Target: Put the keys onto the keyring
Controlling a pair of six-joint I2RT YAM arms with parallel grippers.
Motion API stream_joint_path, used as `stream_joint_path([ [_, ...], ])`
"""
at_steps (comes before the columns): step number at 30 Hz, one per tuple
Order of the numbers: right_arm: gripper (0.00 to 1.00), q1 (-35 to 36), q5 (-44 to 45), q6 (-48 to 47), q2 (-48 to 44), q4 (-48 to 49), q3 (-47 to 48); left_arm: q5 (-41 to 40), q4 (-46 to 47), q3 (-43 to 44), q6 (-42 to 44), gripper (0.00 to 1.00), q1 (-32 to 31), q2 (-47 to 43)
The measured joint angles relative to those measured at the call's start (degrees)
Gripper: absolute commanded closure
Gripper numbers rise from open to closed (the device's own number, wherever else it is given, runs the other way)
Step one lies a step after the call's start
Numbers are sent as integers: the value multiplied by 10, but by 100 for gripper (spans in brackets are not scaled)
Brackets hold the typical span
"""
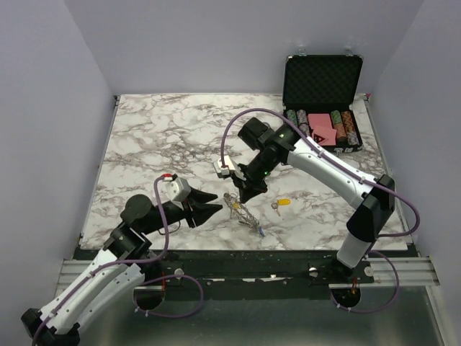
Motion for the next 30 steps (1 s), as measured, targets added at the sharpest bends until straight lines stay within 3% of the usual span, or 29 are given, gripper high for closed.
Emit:
stream_joint_path([
  [7,100,4,77,-20,39,-48,58,-7,-23,16,64,56,-45,101],
  [15,100,4,115,-19,52,-56,65,-117,79,-20,178,59,-155,144],
  [21,100,4,116,-19,53,-60,66,-197,129,-20,228,69,-165,206],
  [30,100,4,109,-19,53,-61,66,-230,193,-22,237,71,-166,237],
])
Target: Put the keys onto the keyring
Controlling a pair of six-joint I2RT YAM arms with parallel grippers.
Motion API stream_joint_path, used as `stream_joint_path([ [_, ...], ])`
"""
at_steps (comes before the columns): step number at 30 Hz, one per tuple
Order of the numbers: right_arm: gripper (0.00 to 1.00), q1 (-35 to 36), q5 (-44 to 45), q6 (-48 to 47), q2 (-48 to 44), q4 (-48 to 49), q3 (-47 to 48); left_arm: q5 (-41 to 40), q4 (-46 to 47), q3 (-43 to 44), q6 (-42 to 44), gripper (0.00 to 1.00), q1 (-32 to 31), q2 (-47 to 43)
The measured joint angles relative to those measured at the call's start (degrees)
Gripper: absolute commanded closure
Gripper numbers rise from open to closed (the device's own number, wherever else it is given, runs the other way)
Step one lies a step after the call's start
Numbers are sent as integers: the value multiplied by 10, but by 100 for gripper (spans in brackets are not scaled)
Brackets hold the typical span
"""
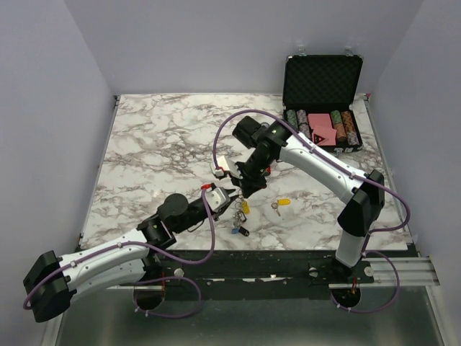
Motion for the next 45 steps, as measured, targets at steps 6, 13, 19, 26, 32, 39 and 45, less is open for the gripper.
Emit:
stream_joint_path([
  [6,100,-1,-4,0,0,-1,1,3,24,-1,-5,71,0,28],
  [13,100,0,-12,0,0,-1,1,10,33,-1,-6,72,0,41],
  [19,100,0,-17,0,0,-1,1,15,32,-1,-7,73,0,41],
  [26,99,0,-24,0,0,-2,1,24,30,-1,-6,83,0,47],
  [32,98,0,-23,0,0,-4,1,33,25,3,-6,100,0,54],
  [39,57,-7,-44,11,-2,-3,-2,31,27,-12,-15,100,0,33],
  [45,55,-76,-146,1,-31,13,-44,29,91,-114,-57,100,0,-56],
])
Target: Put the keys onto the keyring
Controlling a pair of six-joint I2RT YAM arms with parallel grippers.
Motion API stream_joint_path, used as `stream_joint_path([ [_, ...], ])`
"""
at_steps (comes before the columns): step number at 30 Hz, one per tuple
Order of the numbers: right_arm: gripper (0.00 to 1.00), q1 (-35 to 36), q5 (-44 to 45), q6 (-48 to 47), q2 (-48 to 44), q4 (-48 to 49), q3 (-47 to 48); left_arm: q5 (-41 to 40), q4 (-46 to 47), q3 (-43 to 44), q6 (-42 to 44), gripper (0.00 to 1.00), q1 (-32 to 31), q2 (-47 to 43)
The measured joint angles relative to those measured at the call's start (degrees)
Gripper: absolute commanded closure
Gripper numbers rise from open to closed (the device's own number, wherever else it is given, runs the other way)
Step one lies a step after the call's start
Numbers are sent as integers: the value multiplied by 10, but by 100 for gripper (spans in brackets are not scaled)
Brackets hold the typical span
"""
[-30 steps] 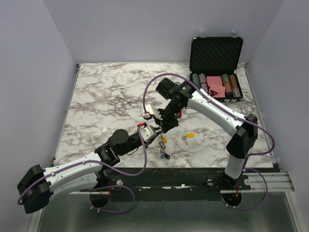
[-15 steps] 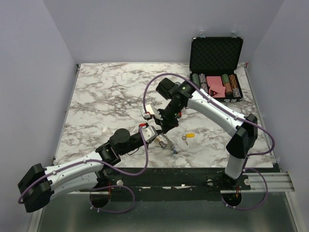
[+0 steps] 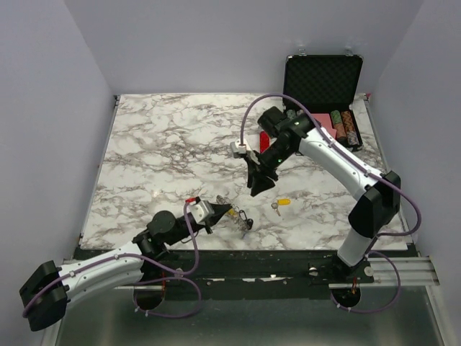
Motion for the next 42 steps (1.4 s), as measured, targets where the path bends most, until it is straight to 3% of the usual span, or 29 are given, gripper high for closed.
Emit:
stream_joint_path([
  [3,54,-40,-63,-17,-33,37,-53,0,58,-49,-31,100,0,-35],
  [8,54,-37,-170,-27,-82,122,-145,-6,156,-73,-83,100,2,-56],
  [13,54,-33,-248,-31,-82,171,-156,-14,292,-73,-126,100,2,-42],
  [17,54,-33,-279,-30,-79,181,-143,-14,348,-73,-140,100,2,-14],
  [26,55,-33,-296,2,-80,198,-118,-14,367,-73,-149,100,2,12],
  [42,78,1,-303,94,-81,286,-144,-11,401,-73,-162,100,3,55],
])
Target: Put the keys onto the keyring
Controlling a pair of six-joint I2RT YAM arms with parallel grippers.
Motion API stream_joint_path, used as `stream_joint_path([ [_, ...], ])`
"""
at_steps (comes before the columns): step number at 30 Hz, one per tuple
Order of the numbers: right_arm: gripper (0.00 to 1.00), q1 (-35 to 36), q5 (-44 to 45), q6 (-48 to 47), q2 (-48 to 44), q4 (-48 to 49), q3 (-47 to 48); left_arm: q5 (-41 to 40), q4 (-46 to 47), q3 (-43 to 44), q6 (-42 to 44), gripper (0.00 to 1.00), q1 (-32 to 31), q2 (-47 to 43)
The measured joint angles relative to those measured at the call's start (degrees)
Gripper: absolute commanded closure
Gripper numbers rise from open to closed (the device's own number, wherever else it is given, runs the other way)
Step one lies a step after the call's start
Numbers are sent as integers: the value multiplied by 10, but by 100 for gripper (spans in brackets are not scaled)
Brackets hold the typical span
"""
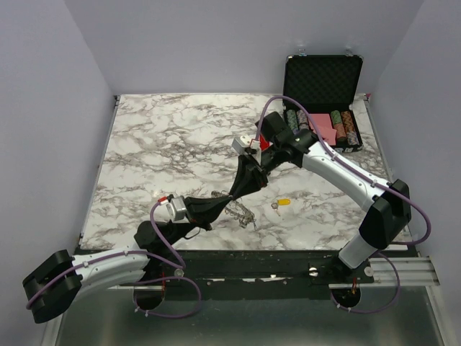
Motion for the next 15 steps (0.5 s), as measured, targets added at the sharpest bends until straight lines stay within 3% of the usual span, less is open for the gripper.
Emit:
stream_joint_path([
  [5,78,0,0,13,-1,17,-10,0,2,0,0,100,0,3],
  [10,99,0,5,26,-10,31,-19,0,0,0,-1,100,0,0],
  [15,100,0,7,41,-12,36,-19,-2,0,0,-2,100,1,-3],
])
